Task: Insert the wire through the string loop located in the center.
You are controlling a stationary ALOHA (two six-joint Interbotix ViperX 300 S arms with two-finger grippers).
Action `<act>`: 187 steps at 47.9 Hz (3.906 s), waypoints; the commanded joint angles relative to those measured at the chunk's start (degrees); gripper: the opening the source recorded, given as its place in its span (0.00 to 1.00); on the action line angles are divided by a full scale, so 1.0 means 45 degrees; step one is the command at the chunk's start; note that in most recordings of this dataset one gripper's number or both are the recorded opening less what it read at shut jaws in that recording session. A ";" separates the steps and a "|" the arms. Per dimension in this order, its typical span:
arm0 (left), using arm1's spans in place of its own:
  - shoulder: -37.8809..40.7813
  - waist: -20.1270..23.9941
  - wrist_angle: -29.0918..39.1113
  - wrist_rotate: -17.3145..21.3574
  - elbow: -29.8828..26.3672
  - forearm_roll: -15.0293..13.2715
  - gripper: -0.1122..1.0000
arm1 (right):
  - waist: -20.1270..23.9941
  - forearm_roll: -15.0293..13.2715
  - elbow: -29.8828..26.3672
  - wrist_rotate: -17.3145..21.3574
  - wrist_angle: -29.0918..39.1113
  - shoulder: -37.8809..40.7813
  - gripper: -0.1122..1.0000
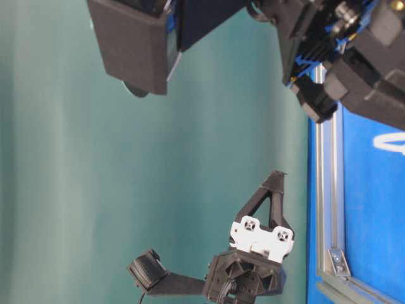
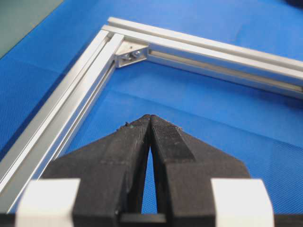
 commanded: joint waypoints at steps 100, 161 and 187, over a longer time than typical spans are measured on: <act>-0.0391 -0.0020 -0.0039 0.0020 0.0020 0.0039 0.10 | 0.0137 0.0059 0.4473 0.0078 -0.0547 -0.4180 0.08; -0.0410 -0.0020 -0.0039 0.0020 0.0098 0.0039 0.10 | -0.2910 0.0332 0.4551 0.0059 -0.0723 -0.4004 0.08; -0.0410 0.0000 -0.0039 0.0020 0.0078 0.0039 0.10 | -0.2910 0.0332 0.4473 0.0059 -0.0742 -0.3809 0.08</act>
